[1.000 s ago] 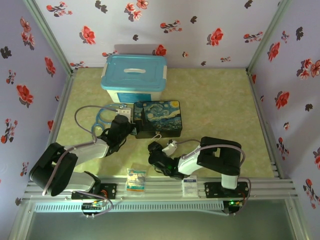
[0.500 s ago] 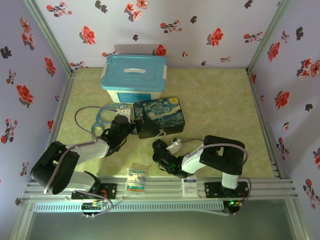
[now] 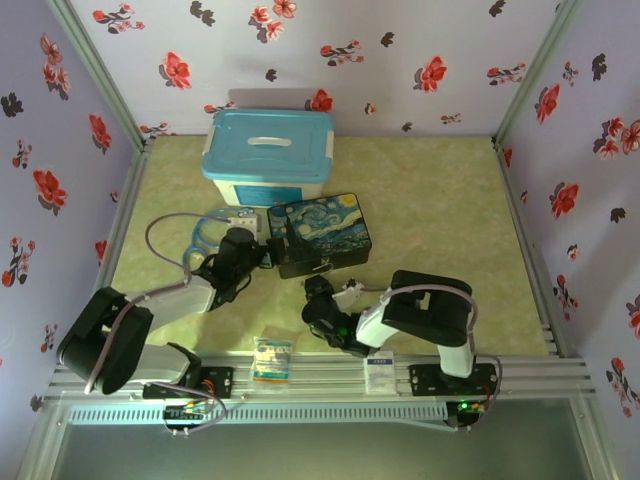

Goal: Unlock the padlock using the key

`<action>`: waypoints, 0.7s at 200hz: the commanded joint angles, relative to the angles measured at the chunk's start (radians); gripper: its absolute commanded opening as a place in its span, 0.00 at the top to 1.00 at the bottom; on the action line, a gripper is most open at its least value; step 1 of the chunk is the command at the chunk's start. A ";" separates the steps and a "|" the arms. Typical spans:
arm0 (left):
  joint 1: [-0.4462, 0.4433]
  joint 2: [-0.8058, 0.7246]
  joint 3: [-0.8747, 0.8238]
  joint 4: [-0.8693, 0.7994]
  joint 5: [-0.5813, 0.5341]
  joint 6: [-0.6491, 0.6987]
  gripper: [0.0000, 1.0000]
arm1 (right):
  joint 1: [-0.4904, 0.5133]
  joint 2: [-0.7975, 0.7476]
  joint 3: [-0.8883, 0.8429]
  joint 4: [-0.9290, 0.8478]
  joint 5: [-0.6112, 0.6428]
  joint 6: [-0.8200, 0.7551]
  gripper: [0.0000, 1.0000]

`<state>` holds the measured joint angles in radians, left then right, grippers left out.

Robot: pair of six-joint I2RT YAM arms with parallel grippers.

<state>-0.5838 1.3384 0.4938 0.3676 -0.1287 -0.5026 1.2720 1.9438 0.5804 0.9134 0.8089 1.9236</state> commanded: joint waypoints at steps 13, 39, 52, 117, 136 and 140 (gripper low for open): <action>0.006 0.056 0.124 -0.129 0.029 -0.024 0.24 | 0.007 0.141 0.021 -0.041 -0.082 0.102 0.87; 0.004 0.155 0.143 -0.091 0.033 -0.022 0.25 | 0.008 0.112 0.011 -0.070 -0.071 0.080 0.87; 0.002 0.192 0.140 -0.099 0.014 -0.027 0.34 | 0.005 0.098 -0.012 -0.074 -0.055 0.091 0.87; 0.015 0.221 0.013 -0.066 -0.106 -0.023 0.57 | -0.067 -0.040 -0.158 0.000 -0.006 -0.036 0.88; 0.023 0.213 0.000 -0.065 -0.112 -0.024 0.57 | -0.070 -0.082 -0.172 -0.050 0.016 -0.040 0.89; 0.024 0.212 -0.001 -0.066 -0.112 -0.021 0.57 | -0.074 -0.086 -0.176 -0.050 0.021 -0.043 0.89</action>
<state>-0.5858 1.5101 0.5674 0.5129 -0.1555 -0.5476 1.2213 1.8809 0.4545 1.0248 0.7563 1.9068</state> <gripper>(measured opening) 0.433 0.268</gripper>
